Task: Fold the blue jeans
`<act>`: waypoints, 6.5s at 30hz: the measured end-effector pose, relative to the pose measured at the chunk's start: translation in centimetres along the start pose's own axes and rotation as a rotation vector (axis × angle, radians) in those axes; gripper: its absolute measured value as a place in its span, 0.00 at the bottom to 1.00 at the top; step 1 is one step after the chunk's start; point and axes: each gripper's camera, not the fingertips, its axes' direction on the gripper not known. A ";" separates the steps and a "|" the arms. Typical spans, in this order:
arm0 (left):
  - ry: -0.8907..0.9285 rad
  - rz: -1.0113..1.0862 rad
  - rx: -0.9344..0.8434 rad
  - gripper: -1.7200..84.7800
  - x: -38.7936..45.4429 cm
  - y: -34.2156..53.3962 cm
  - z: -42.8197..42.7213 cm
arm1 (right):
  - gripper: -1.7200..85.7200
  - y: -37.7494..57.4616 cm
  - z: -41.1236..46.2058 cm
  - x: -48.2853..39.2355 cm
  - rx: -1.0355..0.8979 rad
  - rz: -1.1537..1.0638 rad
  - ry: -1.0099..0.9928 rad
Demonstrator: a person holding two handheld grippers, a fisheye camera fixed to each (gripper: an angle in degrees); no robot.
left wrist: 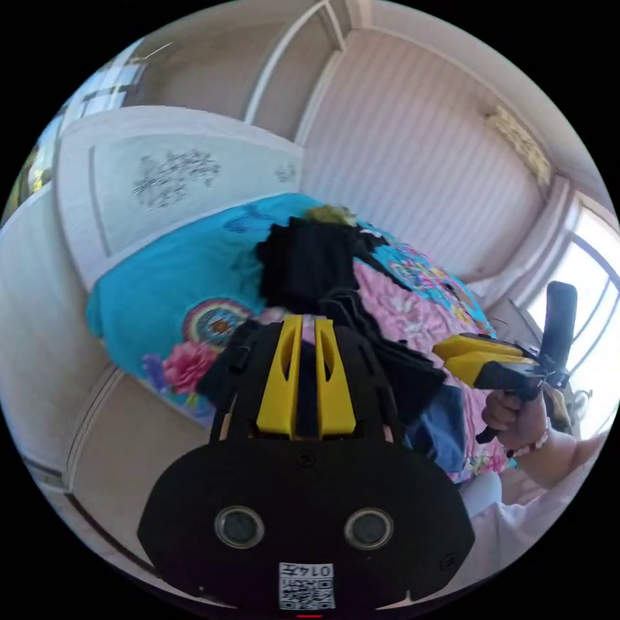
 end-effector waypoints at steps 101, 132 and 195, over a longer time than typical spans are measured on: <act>0.086 0.765 -0.460 0.08 29.1 19.1 11.2 | 0.02 11.5 -29.6 24.4 -0.222 0.795 0.568; 0.366 1.305 -0.556 0.01 57.6 25.9 15.0 | 0.01 -12.3 1.6 27.5 -0.767 0.374 0.594; 0.690 0.831 -0.587 0.17 70.8 6.8 23.6 | 0.18 61.8 -29.4 16.0 0.562 1.104 0.547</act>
